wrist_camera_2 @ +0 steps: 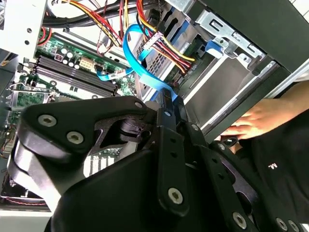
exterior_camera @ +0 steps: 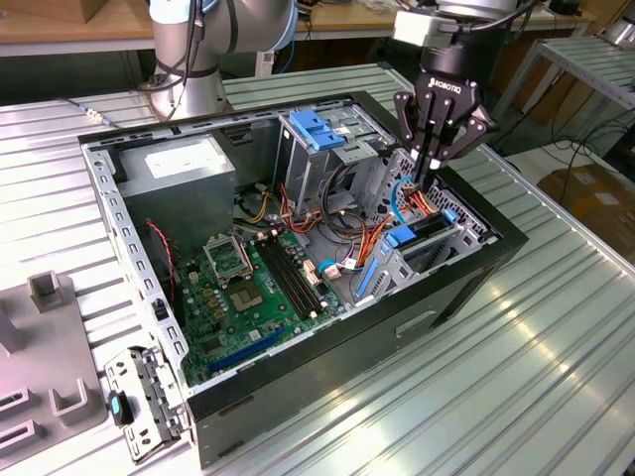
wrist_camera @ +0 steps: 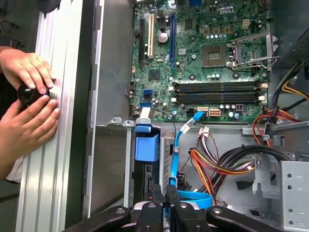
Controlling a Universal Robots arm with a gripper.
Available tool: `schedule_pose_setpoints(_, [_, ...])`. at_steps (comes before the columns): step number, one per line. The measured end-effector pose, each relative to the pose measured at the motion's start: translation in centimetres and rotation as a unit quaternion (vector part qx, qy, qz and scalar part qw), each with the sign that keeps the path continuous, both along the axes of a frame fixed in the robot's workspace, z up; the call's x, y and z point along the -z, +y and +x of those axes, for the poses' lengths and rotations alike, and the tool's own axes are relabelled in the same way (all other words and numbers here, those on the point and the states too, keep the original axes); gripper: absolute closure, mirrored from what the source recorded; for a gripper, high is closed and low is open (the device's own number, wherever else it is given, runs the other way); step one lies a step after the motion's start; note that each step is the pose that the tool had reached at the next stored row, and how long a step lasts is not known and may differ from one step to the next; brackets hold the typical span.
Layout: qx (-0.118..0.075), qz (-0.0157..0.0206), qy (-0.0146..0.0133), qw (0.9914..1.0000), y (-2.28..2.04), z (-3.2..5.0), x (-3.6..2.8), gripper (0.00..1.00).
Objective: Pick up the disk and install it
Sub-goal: 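Insert the second disk wire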
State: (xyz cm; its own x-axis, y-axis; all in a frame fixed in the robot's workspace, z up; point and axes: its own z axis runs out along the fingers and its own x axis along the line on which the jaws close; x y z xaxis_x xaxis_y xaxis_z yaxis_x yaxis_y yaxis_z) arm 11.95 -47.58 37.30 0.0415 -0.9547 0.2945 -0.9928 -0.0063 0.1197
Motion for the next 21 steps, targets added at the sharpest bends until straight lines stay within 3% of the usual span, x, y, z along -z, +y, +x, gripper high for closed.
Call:
schedule_pose_setpoints(3, [-0.001,0.0002,0.0,1.0,-0.64,-0.01,0.02,0.84])
schedule_pose_setpoints(5, [-0.002,0.0055,-0.0002,0.99998,-1.13,-0.05,0.07,0.84])
schedule_pose_setpoints(6, [-0.002,0.0131,-0.0002,0.99991,-1.47,-0.09,0.12,0.84])
schedule_pose_setpoints(8, [-0.002,0.0244,-0.0003,0.9997,-1.79,-0.15,0.14,0.84])
schedule_pose_setpoints(9, [-0.002,0.0353,-0.0004,0.99937,-1.96,-0.26,0.17,0.84])
schedule_pose_setpoints(11, [-0.003,0.0463,-0.0011,0.99892,-2.07,-0.42,0.19,0.84])
schedule_pose_setpoints(12, [-0.003,0.0485,-0.0031,0.99881,-2.09,-0.54,0.2,0.84])
schedule_pose_setpoints(15, [-0.005,0.0504,-0.0088,0.99868,-2.14,-0.8,0.23,0.84])
schedule_pose_setpoints(17, [-0.005,0.0522,-0.015,0.99851,-2.23,-1.37,0.3,0.84])
schedule_pose_setpoints(21, [-0.005,0.0564,-0.0208,0.99818,-3.01,-1.83,0.49,0.84])
